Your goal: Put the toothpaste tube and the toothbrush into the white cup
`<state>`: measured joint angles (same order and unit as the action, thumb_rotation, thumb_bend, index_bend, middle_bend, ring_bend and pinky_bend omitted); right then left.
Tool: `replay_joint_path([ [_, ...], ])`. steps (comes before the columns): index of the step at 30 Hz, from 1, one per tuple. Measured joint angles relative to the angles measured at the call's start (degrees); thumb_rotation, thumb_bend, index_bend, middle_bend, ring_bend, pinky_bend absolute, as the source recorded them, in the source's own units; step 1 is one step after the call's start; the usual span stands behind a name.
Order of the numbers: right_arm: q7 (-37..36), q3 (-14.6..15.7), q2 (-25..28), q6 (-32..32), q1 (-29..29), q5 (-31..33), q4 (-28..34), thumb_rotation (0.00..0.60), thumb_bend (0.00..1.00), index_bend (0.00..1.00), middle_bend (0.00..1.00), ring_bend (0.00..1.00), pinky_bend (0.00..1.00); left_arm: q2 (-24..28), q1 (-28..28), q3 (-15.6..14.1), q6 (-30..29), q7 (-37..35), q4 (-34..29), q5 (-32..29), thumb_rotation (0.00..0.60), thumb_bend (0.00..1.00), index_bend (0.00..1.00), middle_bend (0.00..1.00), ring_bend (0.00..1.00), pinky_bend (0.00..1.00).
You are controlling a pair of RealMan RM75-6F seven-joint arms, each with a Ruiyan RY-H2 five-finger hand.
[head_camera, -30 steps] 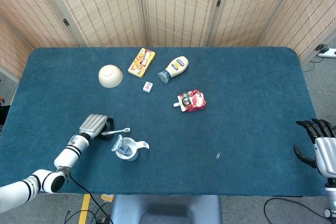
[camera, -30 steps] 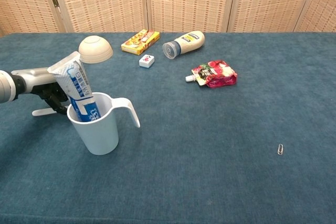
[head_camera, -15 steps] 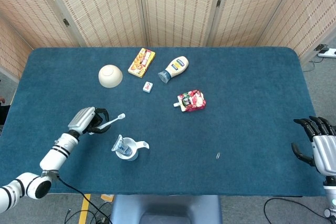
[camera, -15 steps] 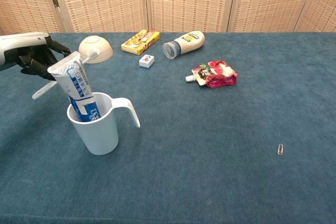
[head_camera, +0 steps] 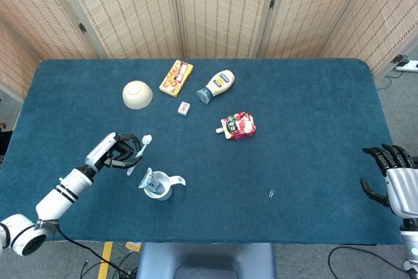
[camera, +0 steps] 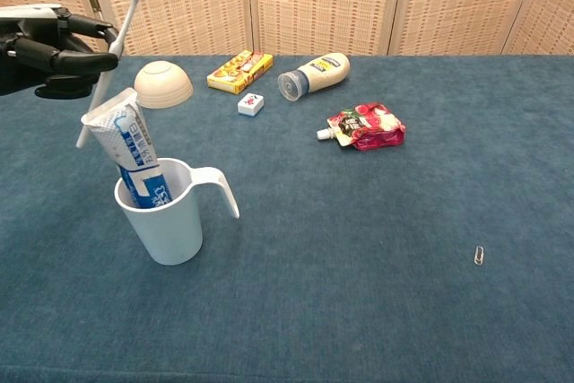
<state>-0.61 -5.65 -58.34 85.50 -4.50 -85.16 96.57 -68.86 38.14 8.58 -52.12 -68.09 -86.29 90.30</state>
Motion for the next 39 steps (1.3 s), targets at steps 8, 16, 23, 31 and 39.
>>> replay_joint_path([
  [8, -0.2, 0.1, 0.1, 0.1, 0.1, 0.1, -0.1, 0.600, 0.26, 0.25, 0.26, 0.14, 0.14, -5.6, 2.8, -1.1, -0.3, -2.6, 4.2, 0.1, 0.600, 0.43, 0.62, 1.00, 0.90, 0.97],
  [16, -0.3, 0.1, 0.0, -0.2, 0.1, 0.6, -0.4, 0.600, 0.26, 0.25, 0.26, 0.14, 0.14, -9.6, 4.2, 0.0, -0.8, -2.8, 6.7, -3.2, 0.600, 0.43, 0.62, 1.00, 0.90, 0.97],
  [23, -0.6, 0.1, 0.0, -0.3, 0.2, 0.8, -0.8, 0.600, 0.26, 0.25, 0.26, 0.14, 0.14, -10.4, 4.6, -0.7, -0.7, -3.1, 7.0, -3.5, 0.600, 0.43, 0.61, 1.00, 0.90, 0.97],
  [31, -1.0, 0.2, -0.2, -0.1, 0.3, 0.8, -1.2, 0.600, 0.26, 0.25, 0.26, 0.14, 0.14, -11.7, 4.5, -1.9, -0.5, -3.7, 7.9, -3.8, 0.600, 0.43, 0.61, 1.00, 0.90, 0.97],
  [39, -1.5, 0.2, -0.3, 0.3, 0.4, 0.6, -1.4, 0.600, 0.26, 0.25, 0.27, 0.14, 0.14, -11.9, 4.4, -3.4, -1.1, -4.8, 8.6, -2.2, 0.600, 0.43, 0.60, 1.00, 0.89, 0.96],
])
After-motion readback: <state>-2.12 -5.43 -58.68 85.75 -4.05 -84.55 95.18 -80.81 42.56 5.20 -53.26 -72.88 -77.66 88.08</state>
